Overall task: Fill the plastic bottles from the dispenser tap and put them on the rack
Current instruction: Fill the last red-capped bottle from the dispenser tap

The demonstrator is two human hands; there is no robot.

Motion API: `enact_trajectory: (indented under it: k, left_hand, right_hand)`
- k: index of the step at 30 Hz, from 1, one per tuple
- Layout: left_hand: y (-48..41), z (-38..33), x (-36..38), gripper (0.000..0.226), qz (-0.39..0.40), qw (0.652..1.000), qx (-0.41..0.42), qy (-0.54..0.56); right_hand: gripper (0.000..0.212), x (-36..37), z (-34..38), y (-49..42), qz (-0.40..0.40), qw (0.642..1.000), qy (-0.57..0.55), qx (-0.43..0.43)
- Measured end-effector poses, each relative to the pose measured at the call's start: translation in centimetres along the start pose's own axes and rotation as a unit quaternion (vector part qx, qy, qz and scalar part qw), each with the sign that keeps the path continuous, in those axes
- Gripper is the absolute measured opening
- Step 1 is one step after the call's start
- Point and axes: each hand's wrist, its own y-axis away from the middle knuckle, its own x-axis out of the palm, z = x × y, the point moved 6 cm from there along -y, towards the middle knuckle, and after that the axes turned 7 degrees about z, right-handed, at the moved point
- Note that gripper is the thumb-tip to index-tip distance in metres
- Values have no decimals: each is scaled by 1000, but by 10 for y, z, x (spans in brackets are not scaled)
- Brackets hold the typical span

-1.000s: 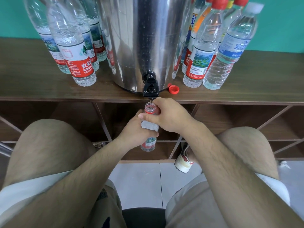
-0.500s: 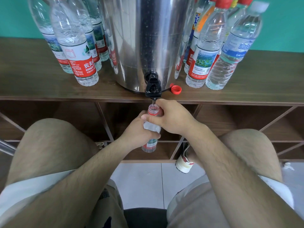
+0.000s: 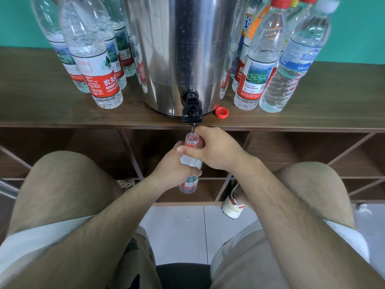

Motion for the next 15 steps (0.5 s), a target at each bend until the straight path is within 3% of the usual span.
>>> enact_trajectory:
  k: [15]
  left_hand:
    - [-3,2,1,73,1,1000,1,-5]
  right_hand:
    - [44,-2,4,2,2,1000,11,-5]
